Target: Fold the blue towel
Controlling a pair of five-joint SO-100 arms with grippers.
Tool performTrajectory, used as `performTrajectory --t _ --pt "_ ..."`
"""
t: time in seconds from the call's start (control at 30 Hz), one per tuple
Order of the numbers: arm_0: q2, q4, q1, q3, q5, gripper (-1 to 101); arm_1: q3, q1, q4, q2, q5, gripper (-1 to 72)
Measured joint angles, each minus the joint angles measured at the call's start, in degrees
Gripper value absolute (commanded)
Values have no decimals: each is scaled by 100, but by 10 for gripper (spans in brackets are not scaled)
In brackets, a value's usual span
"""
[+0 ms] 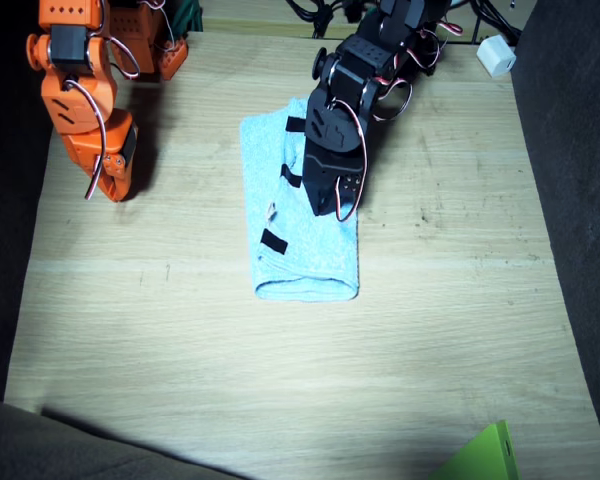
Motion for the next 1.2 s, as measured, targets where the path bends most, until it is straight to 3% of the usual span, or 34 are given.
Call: performTrajectory --t 0.23,0.4,0.47,0.67,1.2 --pt "2048 0 -193 993 62 -2 0 0 0 0 0 5" --pt "3489 -220 -677 2760 -18 -2 0 0 0 0 0 5" --pt "4219 -976 -765 4069 -141 -2 0 0 0 0 0 5" --pt "7172 -4948 -914 9158 -264 -2 0 0 0 0 0 5" --pt "7312 -6557 -1494 11602 -650 -2 -9 0 18 0 0 5"
